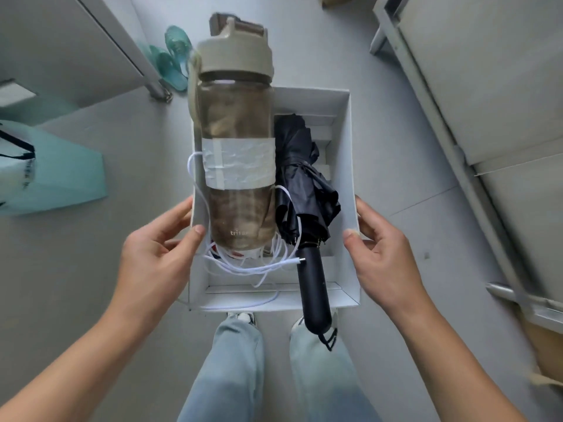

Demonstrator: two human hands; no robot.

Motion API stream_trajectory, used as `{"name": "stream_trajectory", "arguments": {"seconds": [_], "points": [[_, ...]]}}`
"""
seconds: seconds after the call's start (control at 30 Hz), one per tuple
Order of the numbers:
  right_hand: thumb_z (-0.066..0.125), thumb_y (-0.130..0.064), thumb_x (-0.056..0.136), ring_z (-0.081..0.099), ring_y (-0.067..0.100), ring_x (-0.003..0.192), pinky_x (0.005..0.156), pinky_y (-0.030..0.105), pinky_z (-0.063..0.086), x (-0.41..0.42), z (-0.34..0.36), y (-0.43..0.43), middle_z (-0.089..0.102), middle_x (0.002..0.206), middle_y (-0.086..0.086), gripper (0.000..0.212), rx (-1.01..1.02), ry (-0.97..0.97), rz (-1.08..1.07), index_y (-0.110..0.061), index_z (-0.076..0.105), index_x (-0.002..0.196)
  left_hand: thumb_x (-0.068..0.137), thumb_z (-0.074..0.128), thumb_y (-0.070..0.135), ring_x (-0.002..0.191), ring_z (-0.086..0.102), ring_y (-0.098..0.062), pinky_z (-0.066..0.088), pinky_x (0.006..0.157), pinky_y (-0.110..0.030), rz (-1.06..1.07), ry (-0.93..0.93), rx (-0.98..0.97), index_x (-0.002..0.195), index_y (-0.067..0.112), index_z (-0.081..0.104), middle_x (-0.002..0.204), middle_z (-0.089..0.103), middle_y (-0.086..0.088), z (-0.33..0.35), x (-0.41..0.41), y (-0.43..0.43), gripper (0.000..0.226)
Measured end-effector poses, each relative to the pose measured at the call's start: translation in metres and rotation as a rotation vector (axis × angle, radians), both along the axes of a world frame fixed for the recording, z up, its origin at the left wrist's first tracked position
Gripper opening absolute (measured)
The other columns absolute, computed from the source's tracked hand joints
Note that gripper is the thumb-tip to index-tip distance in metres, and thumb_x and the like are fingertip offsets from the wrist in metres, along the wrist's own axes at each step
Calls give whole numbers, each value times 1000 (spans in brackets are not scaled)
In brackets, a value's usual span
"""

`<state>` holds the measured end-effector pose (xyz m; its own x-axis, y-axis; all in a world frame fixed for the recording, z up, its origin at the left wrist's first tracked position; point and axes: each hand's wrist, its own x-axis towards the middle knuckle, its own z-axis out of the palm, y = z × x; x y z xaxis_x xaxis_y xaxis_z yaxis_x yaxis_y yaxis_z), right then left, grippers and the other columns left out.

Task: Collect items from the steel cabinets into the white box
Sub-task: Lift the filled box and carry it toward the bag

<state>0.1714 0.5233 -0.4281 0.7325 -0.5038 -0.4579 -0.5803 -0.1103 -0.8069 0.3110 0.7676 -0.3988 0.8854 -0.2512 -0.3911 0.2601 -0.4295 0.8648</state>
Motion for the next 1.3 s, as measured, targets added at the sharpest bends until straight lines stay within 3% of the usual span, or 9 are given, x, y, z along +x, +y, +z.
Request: {"name": "stream_trajectory", "arguments": {"seconds": [0.1,0.23,0.37,0.5,0.6,0.67,0.87,0.97,1.3], "points": [[55,-14,102,46,-5,138,116,34,43,4,87,3,52,151,-18,54,3,-62,-11,-26,45,153,92,65,8,80,69,-3,57,77,-24,-24,-24,-21,133,26,62,113,73,9,93,10,7,45],[54,-29,97,51,7,138,111,42,48,1,194,13,55,150,-11,56,-5,-138,-12,-28,46,152,90,67,11,76,73,-10,58,67,-24,-48,-80,-64,132,27,62,111,74,6,211,12,20,46],[53,-31,95,51,9,138,111,45,48,-8,281,29,54,150,-10,57,-53,-188,-34,-29,46,152,90,69,12,82,75,-20,59,82,-42,-61,-119,-100,134,28,61,117,72,1,288,6,35,48],[58,-16,101,50,-2,135,112,34,47,-6,348,42,53,149,-17,52,-150,-230,-32,-25,48,151,90,70,15,82,75,-18,58,77,-36,-39,-159,-167,135,30,60,116,73,0,338,3,50,48],[57,-20,100,54,-2,131,111,32,47,0,383,45,57,145,-17,50,-212,-221,22,-29,50,149,90,70,15,74,69,-7,57,65,-29,-9,-180,-185,133,30,61,111,74,1,358,2,62,47],[56,-27,97,58,2,129,110,35,48,6,400,49,61,141,-16,52,-248,-204,68,-32,51,148,90,70,15,70,62,-12,58,60,-39,20,-164,-205,131,32,63,110,75,2,364,2,72,45],[58,-29,96,61,5,125,107,42,51,26,421,75,65,135,-18,54,-304,-146,129,-41,49,147,87,72,16,74,68,-6,59,55,-31,64,-123,-210,130,32,64,105,76,7,366,9,105,46],[54,-38,90,64,7,121,105,43,52,35,425,90,67,132,-18,58,-324,-102,150,-47,47,147,88,72,14,72,65,-8,59,59,-38,86,-108,-216,129,31,64,101,76,10,364,14,118,46],[60,-24,100,59,3,126,106,42,51,82,425,105,66,133,-16,53,-326,-102,234,-43,49,147,90,70,13,69,66,3,56,53,-27,225,-108,-219,124,34,66,100,76,13,363,36,142,40]]}}
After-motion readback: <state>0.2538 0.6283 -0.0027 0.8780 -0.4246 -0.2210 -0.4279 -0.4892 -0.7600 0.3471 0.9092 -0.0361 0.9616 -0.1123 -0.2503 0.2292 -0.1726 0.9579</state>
